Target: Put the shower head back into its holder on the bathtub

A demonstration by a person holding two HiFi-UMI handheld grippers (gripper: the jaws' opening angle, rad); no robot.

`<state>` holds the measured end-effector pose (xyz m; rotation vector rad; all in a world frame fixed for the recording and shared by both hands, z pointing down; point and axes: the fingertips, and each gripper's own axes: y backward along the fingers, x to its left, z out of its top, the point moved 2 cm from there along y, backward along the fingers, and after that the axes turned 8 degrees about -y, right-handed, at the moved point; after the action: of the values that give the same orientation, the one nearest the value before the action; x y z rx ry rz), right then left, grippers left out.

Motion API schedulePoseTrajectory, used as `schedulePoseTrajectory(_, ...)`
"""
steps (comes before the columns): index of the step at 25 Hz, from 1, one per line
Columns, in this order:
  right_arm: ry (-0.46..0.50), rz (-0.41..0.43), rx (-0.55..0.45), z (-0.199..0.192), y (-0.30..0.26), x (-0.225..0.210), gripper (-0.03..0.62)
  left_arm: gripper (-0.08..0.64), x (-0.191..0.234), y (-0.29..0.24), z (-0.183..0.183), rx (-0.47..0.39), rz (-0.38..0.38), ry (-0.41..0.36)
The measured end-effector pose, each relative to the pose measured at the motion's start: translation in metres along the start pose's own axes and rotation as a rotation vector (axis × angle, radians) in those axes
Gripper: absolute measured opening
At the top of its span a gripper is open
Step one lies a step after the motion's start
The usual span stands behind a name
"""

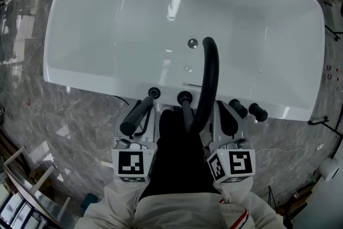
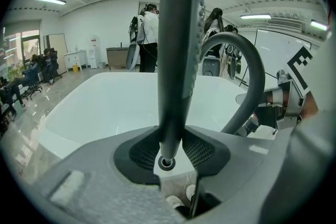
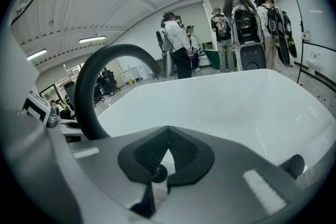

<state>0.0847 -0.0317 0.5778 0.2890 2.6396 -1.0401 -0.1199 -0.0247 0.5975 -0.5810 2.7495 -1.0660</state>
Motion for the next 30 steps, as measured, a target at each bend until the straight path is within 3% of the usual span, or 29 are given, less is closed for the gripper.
schedulePoseTrajectory(30,-0.042,-0.024,0.043,-0.021,-0.013,-0.014,0.006,0.138,-0.005,-0.037,-0.037,0.081,-0.033,-0.021)
